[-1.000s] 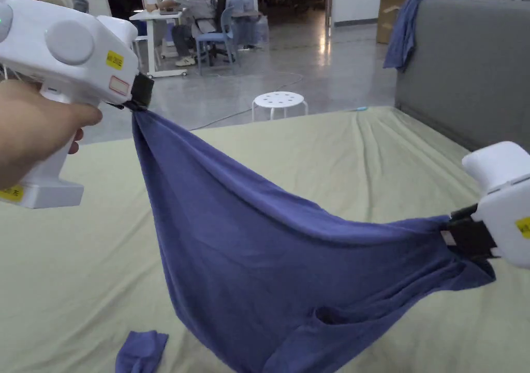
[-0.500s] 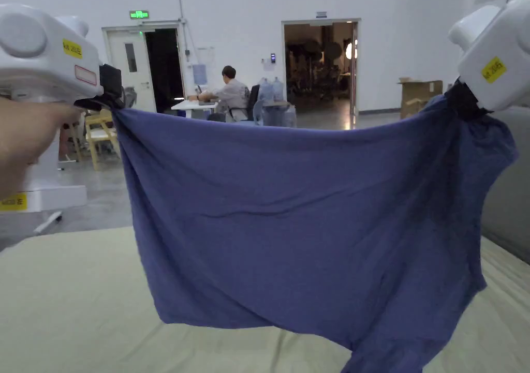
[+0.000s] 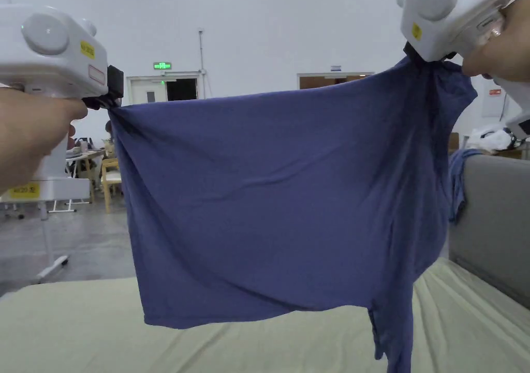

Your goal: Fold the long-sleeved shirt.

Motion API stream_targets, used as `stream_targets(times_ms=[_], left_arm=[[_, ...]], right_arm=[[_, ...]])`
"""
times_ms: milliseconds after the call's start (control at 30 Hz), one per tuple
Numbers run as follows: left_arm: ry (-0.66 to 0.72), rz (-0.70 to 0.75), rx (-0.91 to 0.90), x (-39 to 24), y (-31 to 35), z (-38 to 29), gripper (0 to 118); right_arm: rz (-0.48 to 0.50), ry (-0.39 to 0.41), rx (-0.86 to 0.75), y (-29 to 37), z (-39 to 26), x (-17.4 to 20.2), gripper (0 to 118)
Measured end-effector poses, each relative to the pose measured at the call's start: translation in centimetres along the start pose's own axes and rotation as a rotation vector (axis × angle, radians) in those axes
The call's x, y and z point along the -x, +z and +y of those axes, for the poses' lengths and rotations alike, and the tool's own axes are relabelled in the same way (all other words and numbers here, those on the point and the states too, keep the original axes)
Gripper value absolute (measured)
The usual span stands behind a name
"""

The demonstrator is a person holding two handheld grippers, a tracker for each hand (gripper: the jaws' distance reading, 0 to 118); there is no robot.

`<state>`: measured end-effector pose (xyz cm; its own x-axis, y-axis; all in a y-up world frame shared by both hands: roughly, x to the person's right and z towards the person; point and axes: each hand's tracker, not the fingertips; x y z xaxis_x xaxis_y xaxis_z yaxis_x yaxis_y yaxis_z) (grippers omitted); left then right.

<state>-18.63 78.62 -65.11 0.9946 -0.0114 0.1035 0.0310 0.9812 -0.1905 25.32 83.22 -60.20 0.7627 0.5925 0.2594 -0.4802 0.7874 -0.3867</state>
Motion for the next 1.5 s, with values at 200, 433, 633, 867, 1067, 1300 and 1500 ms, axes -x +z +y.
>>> stream_targets(times_ms=[200, 433, 633, 867, 1067, 1300, 1500], left_arm=[[0.069, 0.016, 0.013, -0.9, -5.9, -0.3, 4], [0.049, 0.024, -0.049, -3.4, -10.0, -0.2, 4], [0.032, -0.020, 0.073, -4.5, -15.2, -8.2, 4], [0.010, -0.056, 0.436, -6.0, -21.7, -29.1, 4], [-0.031, -0.128, 0.670, -5.6, -18.0, -43.8, 4], [-0.096, -0.246, 0.774, -2.6, -4.5, -49.0, 4], [-0.068, -0.255, 0.826, -0.5, 8.9, -51.0, 4]], right_arm=[[-0.075, 0.004, 0.037, -7.3, 2.3, 1.6, 1], [-0.153, -0.052, -0.002, -9.3, 0.6, 2.5, 0], [-0.042, 0.067, 0.137, -15.1, -8.4, 9.8, 0], [0.243, 0.127, 0.471, -21.2, -28.8, 24.7, 0], [0.420, 0.143, 0.605, -16.7, -44.4, 30.8, 0], [0.540, 0.096, 0.587, -2.0, -51.1, 26.8, 0], [0.608, 0.115, 0.612, 10.6, -54.5, 23.3, 0]])
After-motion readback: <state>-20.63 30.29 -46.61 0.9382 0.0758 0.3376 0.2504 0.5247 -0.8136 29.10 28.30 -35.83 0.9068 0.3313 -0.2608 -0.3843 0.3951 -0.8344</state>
